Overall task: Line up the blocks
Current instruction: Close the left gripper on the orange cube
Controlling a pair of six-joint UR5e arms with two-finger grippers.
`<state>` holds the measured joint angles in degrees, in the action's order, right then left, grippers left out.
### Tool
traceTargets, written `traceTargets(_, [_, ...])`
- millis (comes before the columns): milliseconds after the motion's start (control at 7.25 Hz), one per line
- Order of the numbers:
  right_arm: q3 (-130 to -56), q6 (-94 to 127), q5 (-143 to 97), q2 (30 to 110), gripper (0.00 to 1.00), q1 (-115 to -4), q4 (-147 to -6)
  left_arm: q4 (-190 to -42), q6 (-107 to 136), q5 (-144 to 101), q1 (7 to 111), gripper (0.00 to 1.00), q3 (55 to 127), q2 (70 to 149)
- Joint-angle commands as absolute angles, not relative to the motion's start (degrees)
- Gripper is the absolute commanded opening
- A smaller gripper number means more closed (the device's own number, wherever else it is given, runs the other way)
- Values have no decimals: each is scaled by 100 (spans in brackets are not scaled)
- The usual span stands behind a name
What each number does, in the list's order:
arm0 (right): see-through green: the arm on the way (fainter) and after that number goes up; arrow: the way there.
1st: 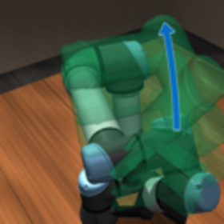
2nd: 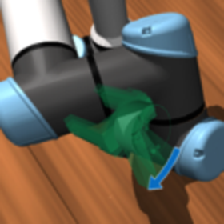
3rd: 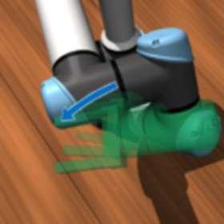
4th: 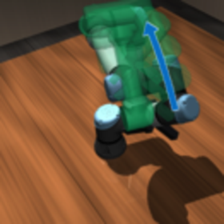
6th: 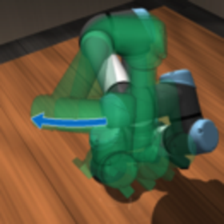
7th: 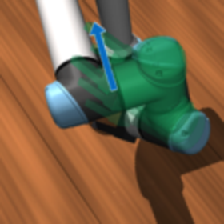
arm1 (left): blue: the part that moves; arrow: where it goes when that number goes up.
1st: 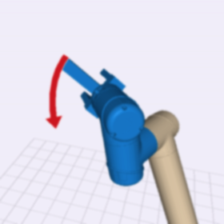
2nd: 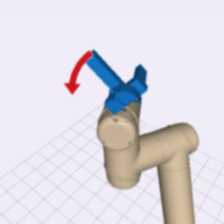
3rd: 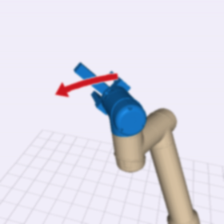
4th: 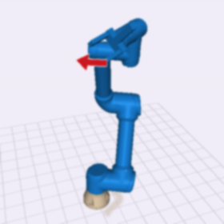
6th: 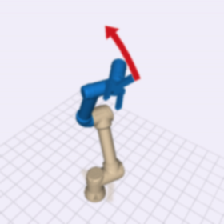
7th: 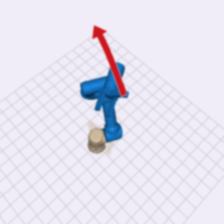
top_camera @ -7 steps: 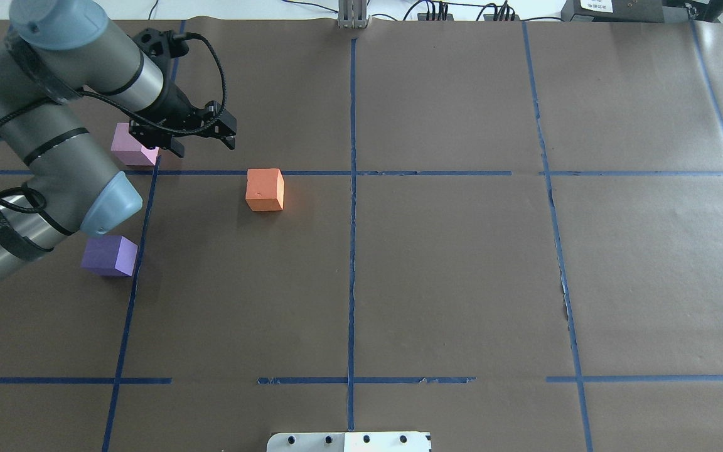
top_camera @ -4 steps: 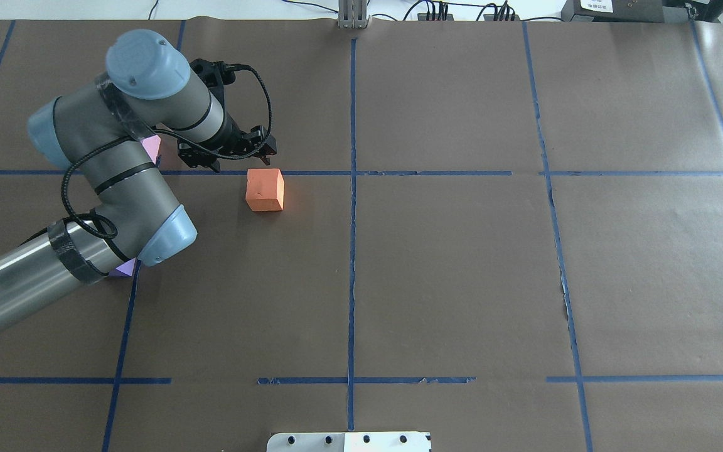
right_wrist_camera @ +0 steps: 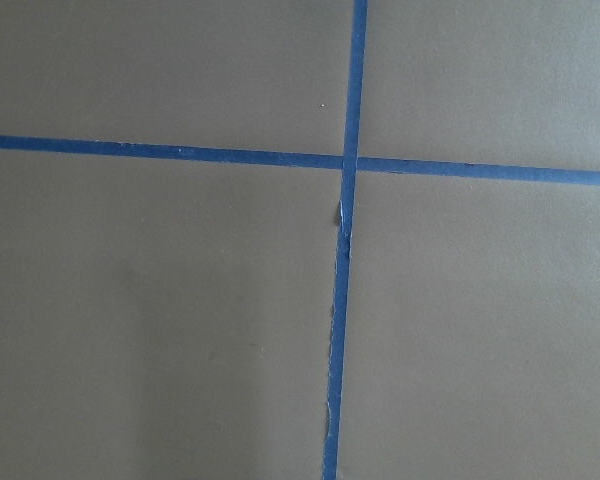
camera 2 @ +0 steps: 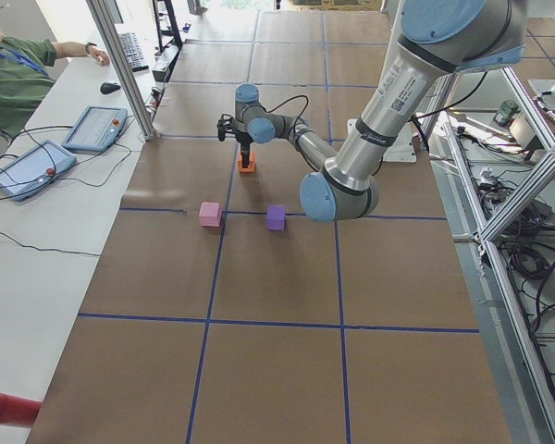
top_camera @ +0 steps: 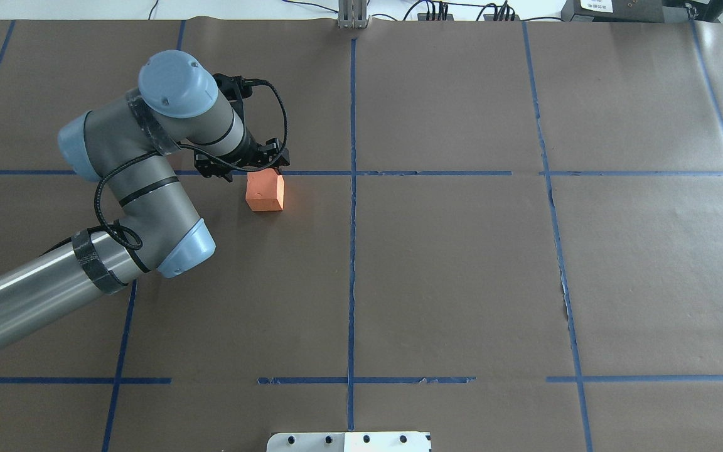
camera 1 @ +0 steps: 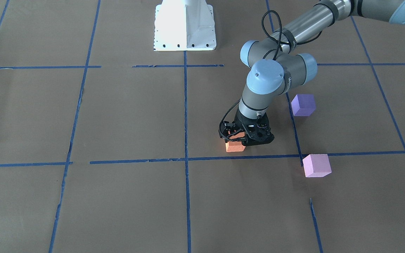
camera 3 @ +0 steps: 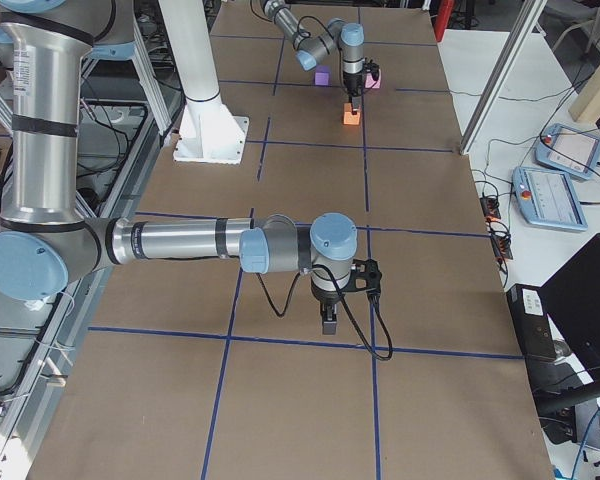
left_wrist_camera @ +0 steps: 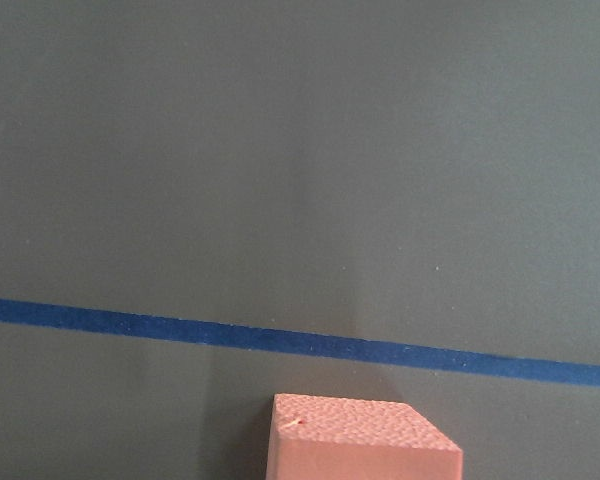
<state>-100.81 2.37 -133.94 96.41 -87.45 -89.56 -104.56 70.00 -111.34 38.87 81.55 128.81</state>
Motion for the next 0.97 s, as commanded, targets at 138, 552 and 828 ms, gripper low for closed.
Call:
traceTargets(138, [-10081, 237, -13395, 9642, 100, -8745, -8956, -10477, 6961, -11153, 3771, 24, 8042, 12955])
traceTargets(552, [-10081, 237, -13395, 9642, 100, -8745, -8956, -10416, 6438, -11894, 4286, 1, 8199, 12833])
traceTargets(828, [-10081, 237, -13395, 9642, 100, -8745, -8956, -10389, 5210, -12207, 4919, 2, 9215, 11625])
